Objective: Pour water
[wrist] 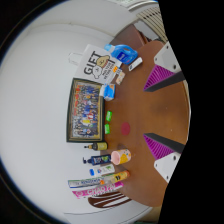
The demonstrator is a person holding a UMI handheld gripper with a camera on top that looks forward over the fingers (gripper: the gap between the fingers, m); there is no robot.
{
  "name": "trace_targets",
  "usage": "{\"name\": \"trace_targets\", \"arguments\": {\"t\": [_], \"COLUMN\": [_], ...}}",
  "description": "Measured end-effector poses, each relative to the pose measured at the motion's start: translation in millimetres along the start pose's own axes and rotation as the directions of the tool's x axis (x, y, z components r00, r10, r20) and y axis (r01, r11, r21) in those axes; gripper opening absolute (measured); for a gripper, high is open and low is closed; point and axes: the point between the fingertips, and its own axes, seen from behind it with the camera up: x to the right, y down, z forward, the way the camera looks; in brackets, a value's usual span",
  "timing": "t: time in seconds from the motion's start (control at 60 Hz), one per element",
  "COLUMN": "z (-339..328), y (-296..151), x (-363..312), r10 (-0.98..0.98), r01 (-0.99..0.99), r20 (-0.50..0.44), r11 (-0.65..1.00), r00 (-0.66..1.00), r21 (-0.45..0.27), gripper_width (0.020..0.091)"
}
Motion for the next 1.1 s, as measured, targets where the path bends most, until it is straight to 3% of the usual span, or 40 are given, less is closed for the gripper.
{"name": "trace_targets", "arguments": {"t": [0.183,0.4,0.7,1.1], "z": [16.9,34.9,86.3,245.7], "y": [9.9,9.3,-26.8,-64.8], "x": [-51.6,-158.6,-349.5,-447.8], "r10": [-0.028,-0.055,-0.030,0.012], "r01": [0.029,0.060,0.019,-0.046], "r20": [0.028,0.094,0.210,0.209], "r11": [0.999,0.997,0.998,0.986], "r00": [0.999,0.994,0.977,0.978], "r21": [-0.042,-0.054,0.055,0.158], "gripper_width": [0.0858,0.0861,0.0860,0.0843]}}
